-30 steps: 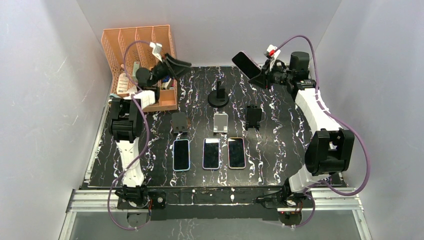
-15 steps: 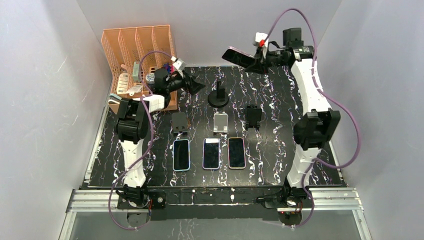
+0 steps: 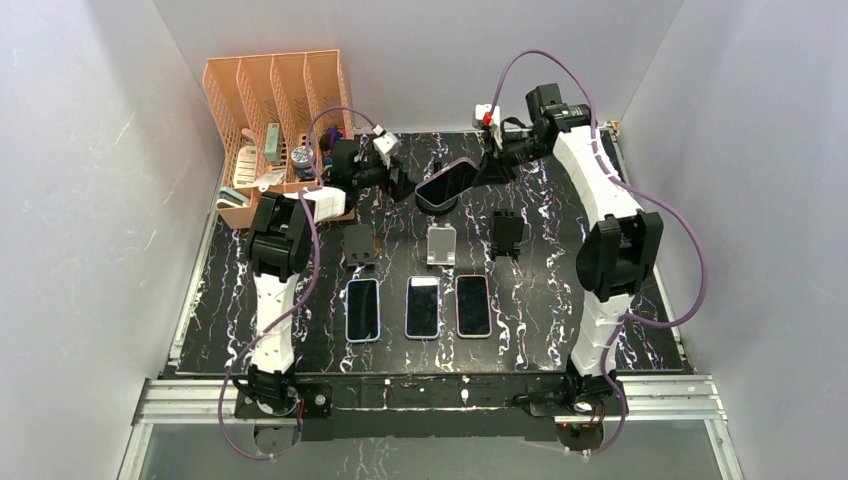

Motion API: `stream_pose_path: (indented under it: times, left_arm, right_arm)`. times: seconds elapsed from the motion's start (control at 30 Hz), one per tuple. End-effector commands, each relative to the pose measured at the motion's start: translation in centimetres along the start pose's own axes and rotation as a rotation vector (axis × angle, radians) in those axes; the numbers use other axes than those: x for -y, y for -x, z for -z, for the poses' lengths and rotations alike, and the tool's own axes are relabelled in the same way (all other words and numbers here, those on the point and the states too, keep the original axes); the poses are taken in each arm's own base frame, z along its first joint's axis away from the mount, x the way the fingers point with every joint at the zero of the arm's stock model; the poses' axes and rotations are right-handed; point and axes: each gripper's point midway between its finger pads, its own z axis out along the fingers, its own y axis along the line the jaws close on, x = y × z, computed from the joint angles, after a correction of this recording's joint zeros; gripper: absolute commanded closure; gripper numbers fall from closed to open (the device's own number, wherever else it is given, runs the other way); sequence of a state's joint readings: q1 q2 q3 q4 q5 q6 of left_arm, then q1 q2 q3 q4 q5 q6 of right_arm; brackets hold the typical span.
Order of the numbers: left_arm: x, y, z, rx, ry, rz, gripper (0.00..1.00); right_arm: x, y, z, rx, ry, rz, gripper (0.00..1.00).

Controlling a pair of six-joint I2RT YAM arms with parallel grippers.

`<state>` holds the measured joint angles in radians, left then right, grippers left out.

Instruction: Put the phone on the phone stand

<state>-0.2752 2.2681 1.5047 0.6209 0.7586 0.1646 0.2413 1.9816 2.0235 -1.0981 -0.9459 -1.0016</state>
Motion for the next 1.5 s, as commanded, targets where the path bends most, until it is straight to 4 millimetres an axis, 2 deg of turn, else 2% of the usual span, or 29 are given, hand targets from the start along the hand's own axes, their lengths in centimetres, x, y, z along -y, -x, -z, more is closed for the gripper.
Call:
stream_pose_path:
  times: [0.0,0.17,0.4,0.5,0.6,0.73,0.8,0.9,1.0,1.1,1.17,1.23,1.33,1.47]
  left_arm:
    - [1.2,0.5,-1.1,0.005,-0.033,-0.057,0.09]
    - [2.6,-0.6,-2.3,0.004,-0.060,-0.035,0.09]
    - [2.1,0.5,-1.4,0.039,-0.045,-0.004,0.10]
    - [1.2,2.0,0.5,0.088,-0.009,0.021,0.10]
    - [-0.1,3.7,3.2,0.130,0.043,0.057,0.09]
    - [-1.6,6.7,7.1,0.197,0.103,0.093,0.09]
    - [-1.6,8.9,8.3,0.240,0.085,0.117,0.09]
    - [-0.3,12.6,10.0,0.325,0.024,0.133,0.09]
    - [1.5,15.9,11.2,0.416,-0.048,0.150,0.09]
    - [4.0,20.2,12.9,0.583,-0.173,0.155,0.08]
    - [5.8,22.3,14.2,0.662,-0.288,0.228,0.07]
    - [6.7,23.4,14.3,0.673,-0.348,0.253,0.07]
    - [9.1,23.8,14.1,0.639,-0.408,0.223,0.07]
    - [10.7,24.3,14.3,0.618,-0.448,0.215,0.06]
  right_arm:
    - [-1.8,3.8,1.2,0.094,-0.004,0.096,0.99]
    - [-1.6,3.8,0.7,0.109,0.000,0.099,0.99]
    - [-1.0,4.8,0.5,0.177,-0.023,0.117,0.99]
    - [-1.1,5.5,0.9,0.205,-0.049,0.151,0.99]
    - [-1.5,6.7,1.9,0.270,-0.071,0.198,0.99]
    - [-2.2,9.2,3.8,0.374,-0.117,0.271,0.99]
    - [-2.4,9.8,4.7,0.422,-0.153,0.309,0.99]
    - [-2.9,10.9,6.0,0.474,-0.181,0.323,0.99]
    - [-3.1,11.0,6.3,0.476,-0.171,0.305,0.99]
    - [-3.3,11.1,6.4,0.477,-0.167,0.298,0.99]
    - [-3.4,11.3,6.6,0.482,-0.173,0.302,0.99]
    - [-3.5,11.4,6.6,0.490,-0.176,0.301,0.99]
    - [-3.5,11.5,6.6,0.499,-0.178,0.302,0.99]
    - [-3.5,11.6,6.6,0.511,-0.174,0.302,0.99]
